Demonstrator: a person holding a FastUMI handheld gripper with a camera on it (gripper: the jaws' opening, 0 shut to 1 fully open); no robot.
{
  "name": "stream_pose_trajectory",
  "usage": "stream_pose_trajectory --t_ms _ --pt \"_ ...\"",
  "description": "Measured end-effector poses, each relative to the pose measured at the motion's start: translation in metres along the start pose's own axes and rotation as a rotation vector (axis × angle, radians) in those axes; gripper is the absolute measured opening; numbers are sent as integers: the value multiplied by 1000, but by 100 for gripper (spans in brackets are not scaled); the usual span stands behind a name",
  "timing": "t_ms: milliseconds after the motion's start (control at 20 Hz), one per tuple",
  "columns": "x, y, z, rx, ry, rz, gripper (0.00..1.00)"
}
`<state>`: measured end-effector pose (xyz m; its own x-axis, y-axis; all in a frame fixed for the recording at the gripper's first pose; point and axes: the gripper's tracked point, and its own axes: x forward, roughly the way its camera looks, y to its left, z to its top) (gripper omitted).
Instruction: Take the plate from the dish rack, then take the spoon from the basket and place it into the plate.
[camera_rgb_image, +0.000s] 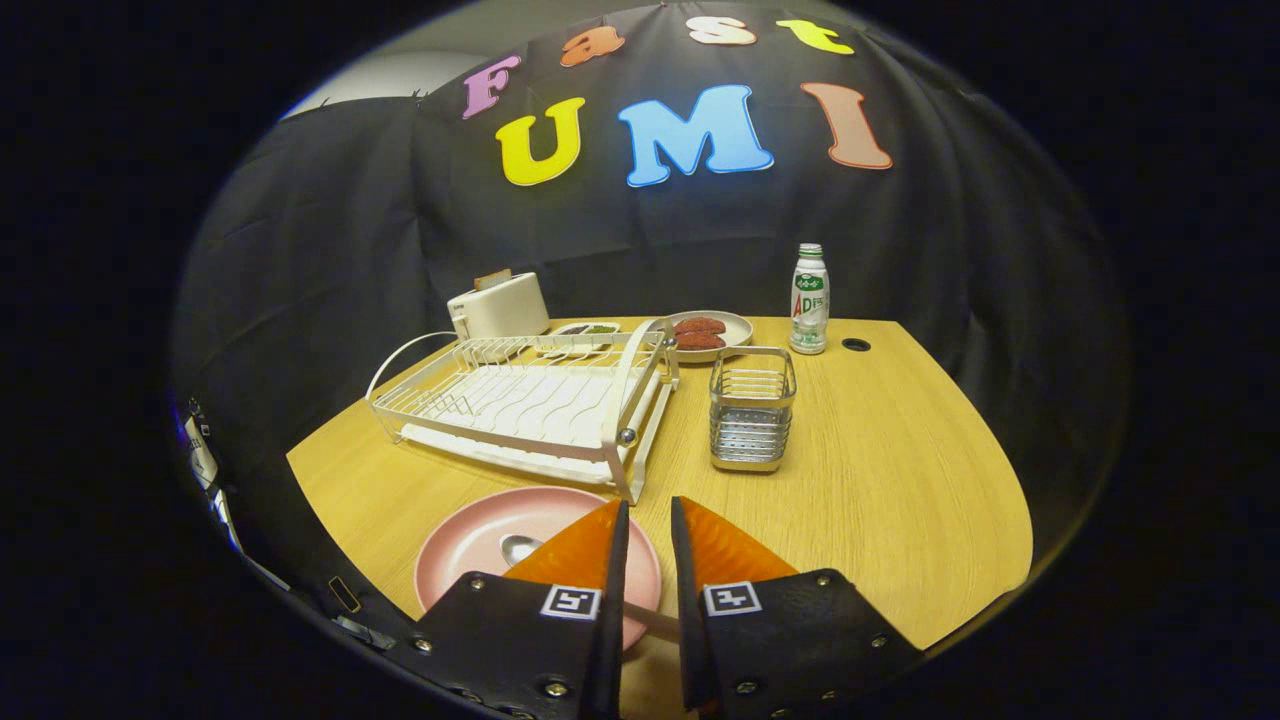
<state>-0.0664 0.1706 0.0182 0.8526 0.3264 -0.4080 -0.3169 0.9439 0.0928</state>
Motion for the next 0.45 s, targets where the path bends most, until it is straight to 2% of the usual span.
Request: stream_pose_trajectory --t_ms 150,300,450 --pt "-9 -25 34 -26 -79 -49 23" --pt "-16 -45 69 -38 -157 -63 23" --pt "-26 -78 111 -85 -255 -141 23"
